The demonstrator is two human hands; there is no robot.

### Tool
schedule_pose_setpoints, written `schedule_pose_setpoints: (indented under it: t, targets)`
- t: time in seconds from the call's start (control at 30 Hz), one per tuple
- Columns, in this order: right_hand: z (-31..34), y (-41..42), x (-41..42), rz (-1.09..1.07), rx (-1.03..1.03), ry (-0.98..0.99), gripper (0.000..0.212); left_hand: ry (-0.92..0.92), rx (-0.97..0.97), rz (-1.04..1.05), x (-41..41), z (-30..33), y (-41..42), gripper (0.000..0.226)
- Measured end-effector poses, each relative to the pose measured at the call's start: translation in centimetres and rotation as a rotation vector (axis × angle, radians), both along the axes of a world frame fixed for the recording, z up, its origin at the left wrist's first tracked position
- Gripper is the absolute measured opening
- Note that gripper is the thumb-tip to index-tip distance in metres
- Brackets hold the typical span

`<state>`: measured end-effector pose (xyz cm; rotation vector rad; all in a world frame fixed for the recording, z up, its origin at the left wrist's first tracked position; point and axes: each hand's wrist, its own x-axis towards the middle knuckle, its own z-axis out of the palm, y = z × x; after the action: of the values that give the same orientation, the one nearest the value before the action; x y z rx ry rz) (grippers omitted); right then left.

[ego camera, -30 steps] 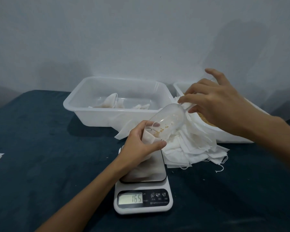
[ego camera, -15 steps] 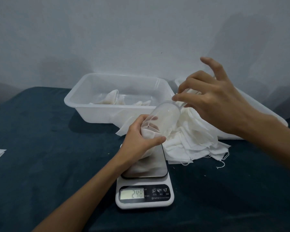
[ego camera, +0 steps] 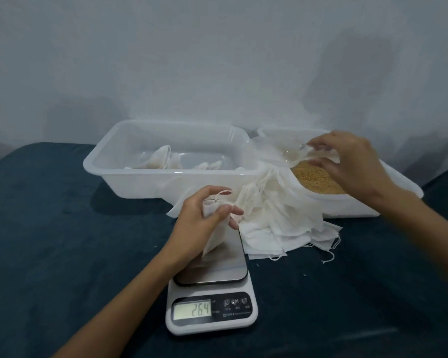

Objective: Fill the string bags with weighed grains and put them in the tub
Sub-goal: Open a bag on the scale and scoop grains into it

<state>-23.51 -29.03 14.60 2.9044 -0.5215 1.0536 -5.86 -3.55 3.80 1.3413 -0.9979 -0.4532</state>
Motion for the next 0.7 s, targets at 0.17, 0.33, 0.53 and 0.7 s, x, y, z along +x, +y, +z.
schedule_pose_setpoints:
  t: [0.17, 0.33, 0.53, 0.7]
  targets:
    - [-1.8, -3.8, -0.3, -0.335, 0.185, 0.025, 0.032, 0.145, -0.129, 0.016, 0.8, 0.4, 0.2, 0.029]
    - [-3.6, -6.2, 0.6, -0.576, 0.285, 0.291, 0.041, 0.146, -0.085, -0.059, 0.5, 0.2, 0.0, 0.041]
    - [-4.8, -6.6, 2.3, -0.605, 0.266, 0.458, 0.041, 0.137, 0.015, -0.185, -0.3, -0.2, 0.1, 0.054]
    - [-4.3, -5.2, 3.0, -0.653, 0.227, 0.522, 0.028, 0.130, 0.036, -0.205, -0.6, 0.0, 0.4, 0.062]
